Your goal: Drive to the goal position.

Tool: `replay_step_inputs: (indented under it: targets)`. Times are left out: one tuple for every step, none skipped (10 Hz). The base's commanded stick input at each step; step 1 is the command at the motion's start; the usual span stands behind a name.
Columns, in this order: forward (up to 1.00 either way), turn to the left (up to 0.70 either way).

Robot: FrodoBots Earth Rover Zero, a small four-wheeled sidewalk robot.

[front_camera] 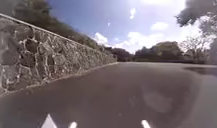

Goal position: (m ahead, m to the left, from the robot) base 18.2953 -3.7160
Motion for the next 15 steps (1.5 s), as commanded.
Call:
replay_step_inputs:
  targets:
    - [0.5,0.0]
    - [0.5,0.0]
    - [0.5,0.0]
    - [0.5,0.0]
    - [0.5,0.0]
    - [0.5,0.0]
    - [0.5,0.0]
    - [0.5,0.0]
    - [0.5,0.0]
    - [0.5,0.0]
    - [0.5,0.0]
    - [0.5,0.0]
    - [0.5,-0.14]
    - [0.5,-0.18]
    - [0.5,-0.23]
